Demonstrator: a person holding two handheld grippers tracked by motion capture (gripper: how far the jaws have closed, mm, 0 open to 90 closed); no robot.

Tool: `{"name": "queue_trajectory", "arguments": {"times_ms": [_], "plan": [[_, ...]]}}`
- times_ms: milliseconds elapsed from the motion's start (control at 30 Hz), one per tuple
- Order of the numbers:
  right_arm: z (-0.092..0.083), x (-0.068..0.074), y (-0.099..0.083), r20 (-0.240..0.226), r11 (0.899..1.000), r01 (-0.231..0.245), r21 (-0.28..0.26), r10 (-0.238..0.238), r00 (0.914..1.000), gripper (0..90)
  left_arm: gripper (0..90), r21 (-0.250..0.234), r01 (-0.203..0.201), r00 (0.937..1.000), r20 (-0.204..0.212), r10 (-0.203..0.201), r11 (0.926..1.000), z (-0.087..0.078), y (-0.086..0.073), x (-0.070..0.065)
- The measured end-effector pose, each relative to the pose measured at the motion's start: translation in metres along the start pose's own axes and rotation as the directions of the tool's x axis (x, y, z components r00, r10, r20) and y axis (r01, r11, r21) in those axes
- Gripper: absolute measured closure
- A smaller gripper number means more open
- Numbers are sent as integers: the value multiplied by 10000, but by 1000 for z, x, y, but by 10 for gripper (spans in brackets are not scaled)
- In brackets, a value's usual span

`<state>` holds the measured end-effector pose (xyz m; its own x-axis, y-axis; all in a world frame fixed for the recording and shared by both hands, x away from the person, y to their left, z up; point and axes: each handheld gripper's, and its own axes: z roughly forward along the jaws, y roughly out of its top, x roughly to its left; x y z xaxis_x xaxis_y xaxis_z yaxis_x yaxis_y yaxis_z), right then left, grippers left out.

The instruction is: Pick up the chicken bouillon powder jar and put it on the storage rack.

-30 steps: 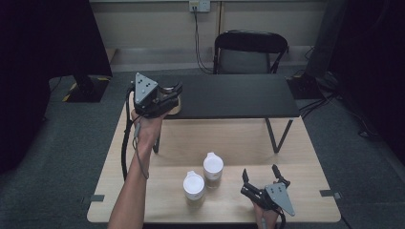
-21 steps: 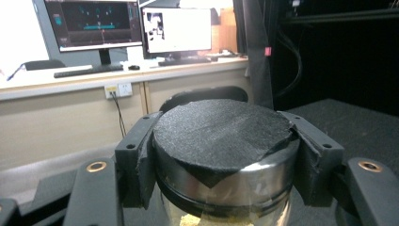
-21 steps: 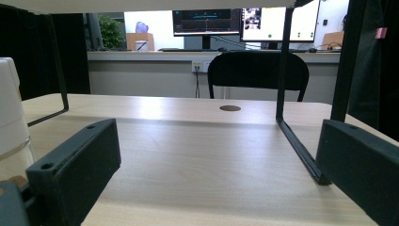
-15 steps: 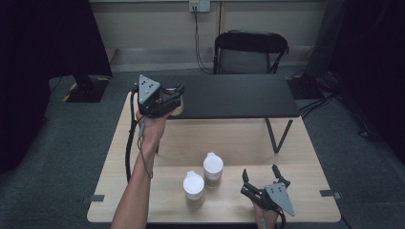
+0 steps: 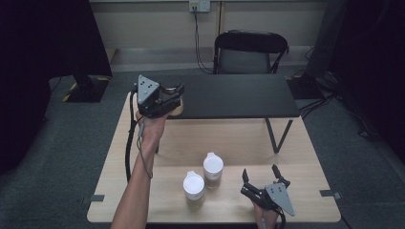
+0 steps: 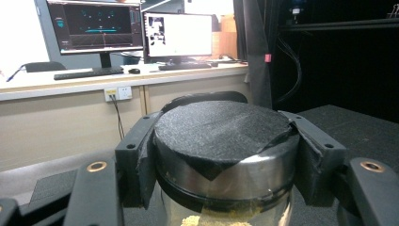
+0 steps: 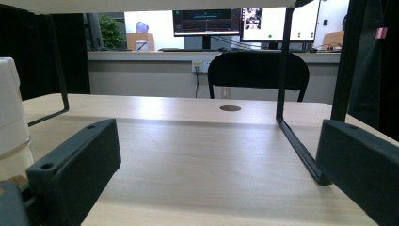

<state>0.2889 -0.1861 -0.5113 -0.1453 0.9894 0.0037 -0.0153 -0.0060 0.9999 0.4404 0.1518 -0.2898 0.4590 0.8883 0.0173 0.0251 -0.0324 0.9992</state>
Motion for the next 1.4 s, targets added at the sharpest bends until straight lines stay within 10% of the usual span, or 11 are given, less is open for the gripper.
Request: {"name": "queue_trajectory", "arguments": {"times_ms": [300, 833, 1400], "plan": [[0, 0, 0, 0, 10000, 3, 0, -3, 10000, 0, 332, -85, -33, 10000, -55, 32, 10000, 0, 0, 1], [0, 0, 0, -4, 10000, 2, -2, -2, 10000, 0, 0, -438, 541, 9983, -177, -550, 9976, -2, 1, 8], [0, 0, 0, -8, 10000, 4, 0, -4, 10000, 0, 2, -803, 93, 9997, -210, -110, 9967, -16, 9, 2]]}}
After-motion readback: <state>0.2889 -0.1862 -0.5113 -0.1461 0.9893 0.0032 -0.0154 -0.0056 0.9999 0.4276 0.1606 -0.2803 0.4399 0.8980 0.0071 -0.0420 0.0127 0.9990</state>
